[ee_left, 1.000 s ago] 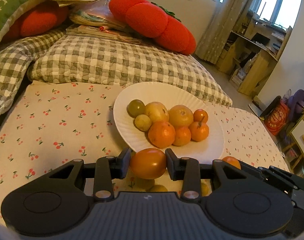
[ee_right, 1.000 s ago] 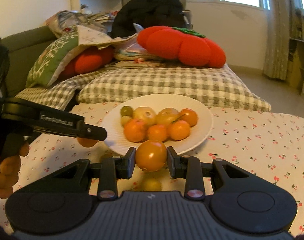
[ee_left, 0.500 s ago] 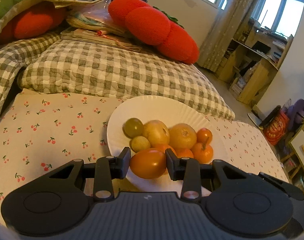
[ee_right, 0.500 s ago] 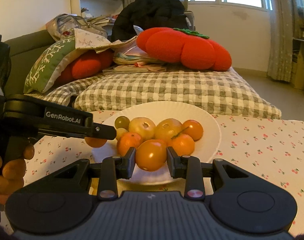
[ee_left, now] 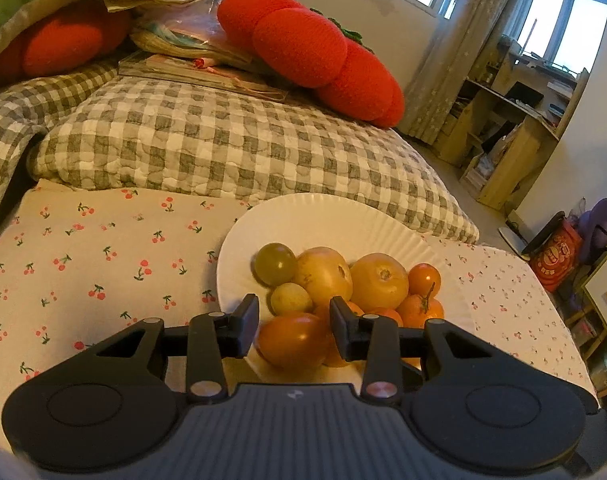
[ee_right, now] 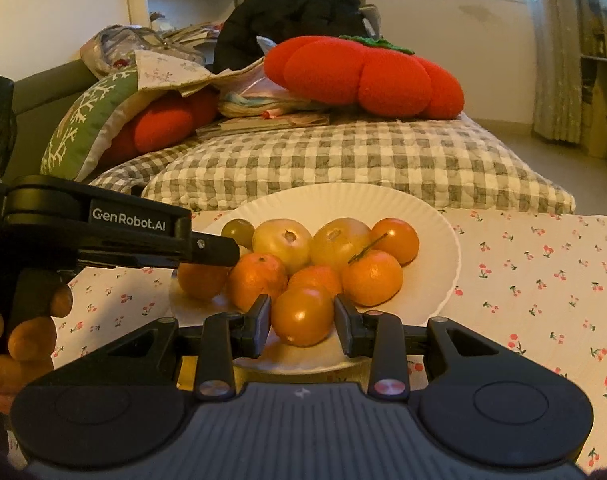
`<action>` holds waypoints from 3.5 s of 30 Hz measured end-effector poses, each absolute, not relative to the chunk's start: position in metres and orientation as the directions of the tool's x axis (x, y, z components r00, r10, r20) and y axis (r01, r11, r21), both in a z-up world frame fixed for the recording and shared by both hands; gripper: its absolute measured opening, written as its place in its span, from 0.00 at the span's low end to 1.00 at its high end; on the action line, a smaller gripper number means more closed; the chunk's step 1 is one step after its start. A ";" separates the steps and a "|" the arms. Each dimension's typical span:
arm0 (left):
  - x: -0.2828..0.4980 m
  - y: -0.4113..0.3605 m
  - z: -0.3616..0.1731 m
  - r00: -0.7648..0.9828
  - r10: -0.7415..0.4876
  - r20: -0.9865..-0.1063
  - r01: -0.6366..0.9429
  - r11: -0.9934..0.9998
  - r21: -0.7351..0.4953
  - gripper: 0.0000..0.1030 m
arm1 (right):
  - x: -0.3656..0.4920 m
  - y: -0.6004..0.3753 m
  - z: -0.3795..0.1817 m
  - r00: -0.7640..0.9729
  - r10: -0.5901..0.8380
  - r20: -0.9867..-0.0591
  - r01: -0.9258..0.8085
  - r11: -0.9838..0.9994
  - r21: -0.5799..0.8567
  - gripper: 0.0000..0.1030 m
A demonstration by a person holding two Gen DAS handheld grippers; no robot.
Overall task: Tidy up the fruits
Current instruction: 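Open both grippers to drop the orange fruits onto the plate, then move the left gripper toward the green lime while the right gripper approaches yellow fruits, then close the left gripper on the green lime while the right gripper grasps a yellow fruit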
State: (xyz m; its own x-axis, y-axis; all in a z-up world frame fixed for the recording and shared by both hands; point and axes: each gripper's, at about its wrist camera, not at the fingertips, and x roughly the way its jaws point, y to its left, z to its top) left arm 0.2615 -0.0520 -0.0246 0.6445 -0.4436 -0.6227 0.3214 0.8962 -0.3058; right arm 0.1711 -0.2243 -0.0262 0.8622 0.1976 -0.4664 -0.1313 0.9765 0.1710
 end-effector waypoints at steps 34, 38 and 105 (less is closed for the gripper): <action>0.152 -0.029 -0.004 0.655 -0.335 -0.677 0.304 0.937 -0.170 0.40 | 0.084 -0.239 -0.004 0.874 0.212 -0.437 -0.105 0.961 0.258 0.39; 0.143 -0.026 -0.011 0.651 -0.315 -0.690 0.283 0.945 -0.163 0.41 | 0.075 -0.239 -0.004 0.873 0.210 -0.440 -0.108 0.963 0.246 0.39; 0.141 -0.040 -0.061 0.695 -0.243 -0.676 0.304 0.952 -0.030 0.24 | 0.135 -0.211 -0.054 0.805 0.158 -0.572 -0.079 0.984 0.161 0.49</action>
